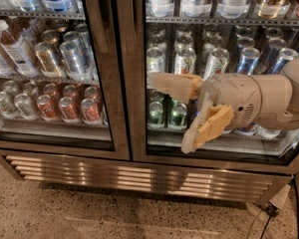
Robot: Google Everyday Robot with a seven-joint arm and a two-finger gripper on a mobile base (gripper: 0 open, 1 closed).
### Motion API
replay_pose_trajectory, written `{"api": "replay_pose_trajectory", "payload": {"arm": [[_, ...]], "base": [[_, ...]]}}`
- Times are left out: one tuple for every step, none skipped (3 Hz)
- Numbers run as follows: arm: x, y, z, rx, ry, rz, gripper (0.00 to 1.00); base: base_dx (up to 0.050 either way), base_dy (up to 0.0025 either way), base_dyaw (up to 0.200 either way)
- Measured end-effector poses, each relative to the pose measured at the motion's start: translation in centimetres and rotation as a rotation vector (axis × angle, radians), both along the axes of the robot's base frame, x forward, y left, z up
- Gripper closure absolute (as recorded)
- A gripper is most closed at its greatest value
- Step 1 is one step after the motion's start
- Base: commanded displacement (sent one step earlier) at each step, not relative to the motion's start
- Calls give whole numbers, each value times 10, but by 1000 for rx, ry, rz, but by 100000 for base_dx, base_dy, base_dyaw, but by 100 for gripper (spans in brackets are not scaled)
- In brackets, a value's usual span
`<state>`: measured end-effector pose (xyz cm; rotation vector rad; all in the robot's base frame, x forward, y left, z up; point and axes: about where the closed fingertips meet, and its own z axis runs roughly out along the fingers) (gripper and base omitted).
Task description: Open right fridge door
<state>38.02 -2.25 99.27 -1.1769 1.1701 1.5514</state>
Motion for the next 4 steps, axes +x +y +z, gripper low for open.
{"api": "replay_pose_trajectory", "payload": {"arm": [[0,0,0,-1,0,0,0],[3,4,1,-66,-54,-96,0],[2,11,8,-186,-135,-202,0],[2,11,8,-186,-135,-202,0]], "base": [[0,0,0],[0,0,0],[0,0,0],[0,0,0]]}}
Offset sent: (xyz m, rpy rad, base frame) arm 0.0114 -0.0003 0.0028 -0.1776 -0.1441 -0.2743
